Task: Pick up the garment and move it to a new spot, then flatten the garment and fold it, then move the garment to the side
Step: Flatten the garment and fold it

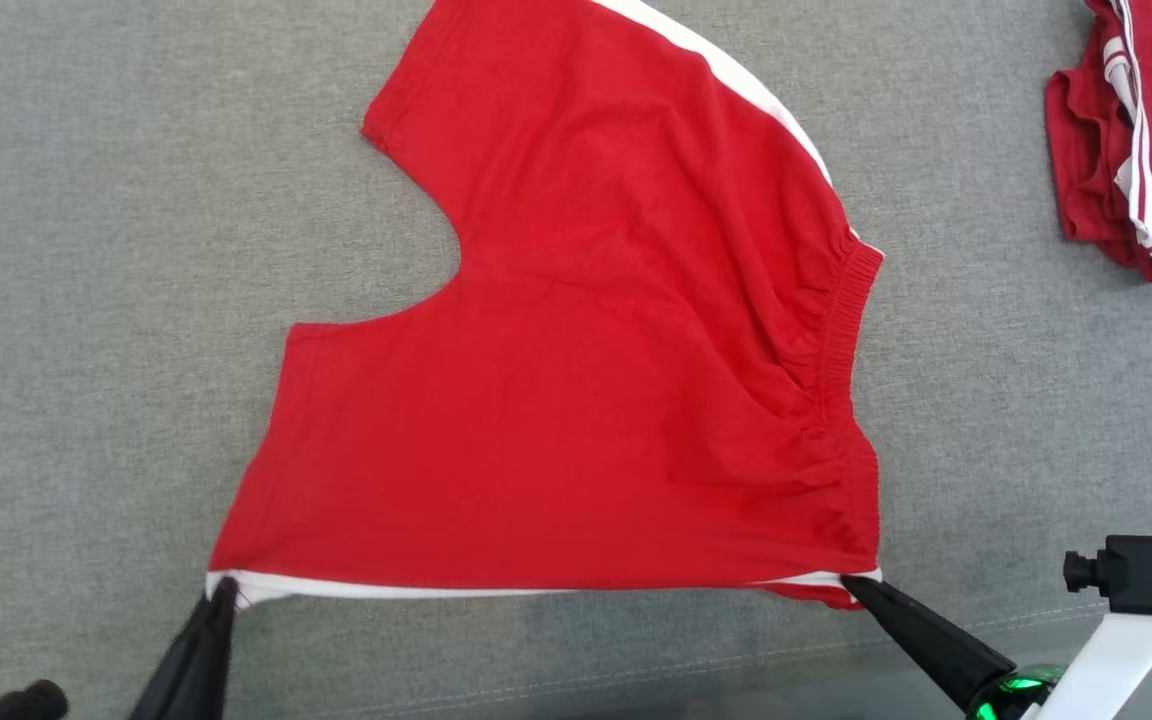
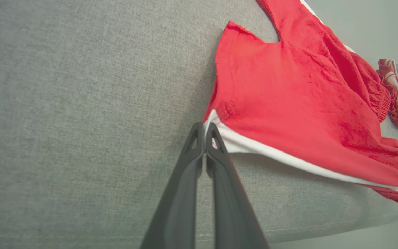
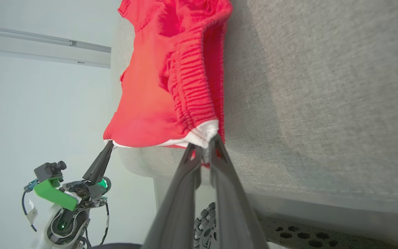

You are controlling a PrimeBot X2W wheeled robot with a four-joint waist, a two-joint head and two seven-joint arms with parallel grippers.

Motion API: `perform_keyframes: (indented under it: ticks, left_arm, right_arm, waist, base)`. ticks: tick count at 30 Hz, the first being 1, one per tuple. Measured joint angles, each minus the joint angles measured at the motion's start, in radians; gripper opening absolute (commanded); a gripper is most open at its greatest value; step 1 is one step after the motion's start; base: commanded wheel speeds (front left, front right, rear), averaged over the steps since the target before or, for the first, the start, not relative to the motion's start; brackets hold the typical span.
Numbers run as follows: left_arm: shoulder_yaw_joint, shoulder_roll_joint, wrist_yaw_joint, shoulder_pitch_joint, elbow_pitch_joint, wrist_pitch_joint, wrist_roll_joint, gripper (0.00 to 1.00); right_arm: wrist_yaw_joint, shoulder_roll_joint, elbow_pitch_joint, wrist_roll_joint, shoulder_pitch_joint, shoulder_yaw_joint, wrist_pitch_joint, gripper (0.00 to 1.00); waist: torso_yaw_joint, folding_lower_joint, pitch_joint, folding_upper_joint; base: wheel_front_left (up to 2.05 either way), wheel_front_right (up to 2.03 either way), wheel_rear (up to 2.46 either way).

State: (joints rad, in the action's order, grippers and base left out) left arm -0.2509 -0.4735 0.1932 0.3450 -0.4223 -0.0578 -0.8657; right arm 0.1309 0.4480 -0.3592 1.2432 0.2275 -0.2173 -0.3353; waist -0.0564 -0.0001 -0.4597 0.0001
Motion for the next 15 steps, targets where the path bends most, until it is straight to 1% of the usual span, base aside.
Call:
perform_keyframes:
  ticks: [2, 3, 4, 7, 10, 13, 15]
  left_arm:
    - [0.034, -0.041, 0.022, 0.007, -0.061, 0.023, 0.004, 0.00]
    - [0.073, -0.095, 0.042, 0.006, -0.102, 0.056, 0.017, 0.00]
    - [0.091, -0.128, 0.050, -0.002, -0.120, 0.079, 0.025, 0.00]
    - [0.160, -0.217, 0.066, -0.069, -0.177, 0.160, 0.031, 0.00]
    - [0.234, -0.307, 0.091, -0.140, -0.224, 0.259, -0.001, 0.00]
    - [0.282, -0.388, 0.095, -0.223, -0.263, 0.360, -0.045, 0.00]
    - [0.312, -0.456, 0.098, -0.299, -0.266, 0.426, -0.062, 0.00]
  right_arm:
    - [0.000, -0.005, -0.038, 0.015, 0.006, -0.023, 0.018, 0.00]
    - [0.000, -0.011, -0.052, 0.015, -0.018, -0.057, 0.030, 0.00]
    - [0.000, -0.013, -0.054, 0.013, -0.038, -0.074, 0.033, 0.00]
    - [0.000, -0.025, -0.057, 0.008, -0.112, -0.137, 0.043, 0.00]
    - [0.000, -0.047, -0.048, 0.000, -0.210, -0.198, 0.054, 0.00]
    - [0.000, -0.076, -0.027, -0.001, -0.300, -0.231, 0.091, 0.00]
    - [0.000, -0.093, -0.009, 0.006, -0.349, -0.246, 0.119, 0.00]
  waist:
    - [-0.008, 0.0000, -0.014, 0.0000]
    - [-0.024, 0.0000, -0.026, 0.0000]
    - [-0.034, 0.0000, -0.031, 0.0000]
    - [-0.064, 0.0000, -0.046, 0.0000]
    - [-0.102, 0.0000, -0.059, -0.0001]
    - [-0.146, 0.0000, -0.073, 0.0000]
    - [-0.175, 0.0000, -0.083, -0.0001]
  base:
    - [0.00, 0.00, 0.00]
    - [0.00, 0.00, 0.00]
    - [0.00, 0.00, 0.00]
    - [0.00, 0.00, 0.00]
    - [0.00, 0.00, 0.00]
    - [0.00, 0.00, 0.00]
    - [0.00, 0.00, 0.00]
